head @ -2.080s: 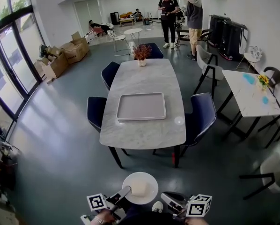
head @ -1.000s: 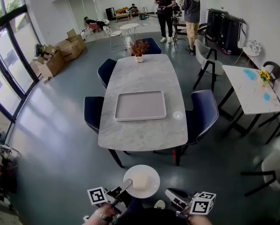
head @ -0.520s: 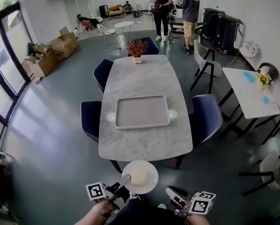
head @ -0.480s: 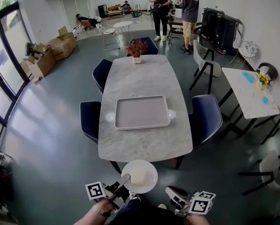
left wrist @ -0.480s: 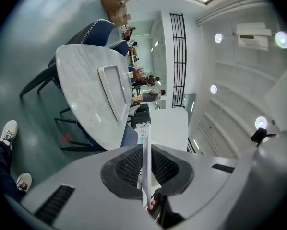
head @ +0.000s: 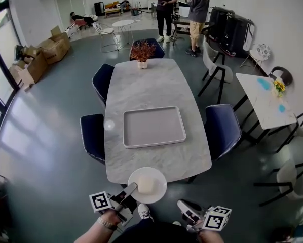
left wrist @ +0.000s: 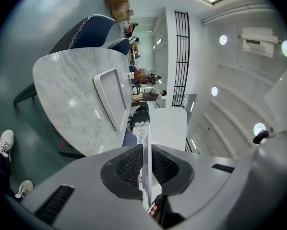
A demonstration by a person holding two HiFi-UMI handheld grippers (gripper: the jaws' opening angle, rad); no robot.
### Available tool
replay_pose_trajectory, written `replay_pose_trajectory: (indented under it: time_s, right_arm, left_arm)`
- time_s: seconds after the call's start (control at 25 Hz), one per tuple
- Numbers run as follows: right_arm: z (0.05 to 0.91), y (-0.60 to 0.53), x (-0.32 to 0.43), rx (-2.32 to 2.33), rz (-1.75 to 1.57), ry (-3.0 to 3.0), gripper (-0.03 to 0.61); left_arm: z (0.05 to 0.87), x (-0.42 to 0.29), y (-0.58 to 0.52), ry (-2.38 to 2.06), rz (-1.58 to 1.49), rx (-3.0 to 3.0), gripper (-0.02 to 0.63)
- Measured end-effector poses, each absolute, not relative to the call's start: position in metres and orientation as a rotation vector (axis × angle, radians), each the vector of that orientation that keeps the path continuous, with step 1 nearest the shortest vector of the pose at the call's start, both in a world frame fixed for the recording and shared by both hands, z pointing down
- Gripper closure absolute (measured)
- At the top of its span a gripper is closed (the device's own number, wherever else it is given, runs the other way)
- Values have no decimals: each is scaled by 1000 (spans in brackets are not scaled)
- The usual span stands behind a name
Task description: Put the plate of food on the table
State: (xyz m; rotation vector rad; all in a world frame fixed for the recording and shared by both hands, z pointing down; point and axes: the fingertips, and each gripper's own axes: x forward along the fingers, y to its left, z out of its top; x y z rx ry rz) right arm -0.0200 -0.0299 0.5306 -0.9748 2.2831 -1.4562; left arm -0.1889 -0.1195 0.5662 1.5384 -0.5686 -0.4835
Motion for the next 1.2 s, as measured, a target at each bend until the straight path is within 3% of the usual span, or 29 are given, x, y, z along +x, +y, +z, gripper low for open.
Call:
replay_pose_trajectory:
  time_s: [0.6, 1.2]
  right_arm:
    - [534, -67, -88, -1019, -1482, 2268, 568]
    - [528, -131, -90, -867, -1540, 2370, 568]
  left_arm:
    - [583, -255, -178, -585, -502, 1516, 578]
    - [594, -251, -237, -723, -597, 1443, 578]
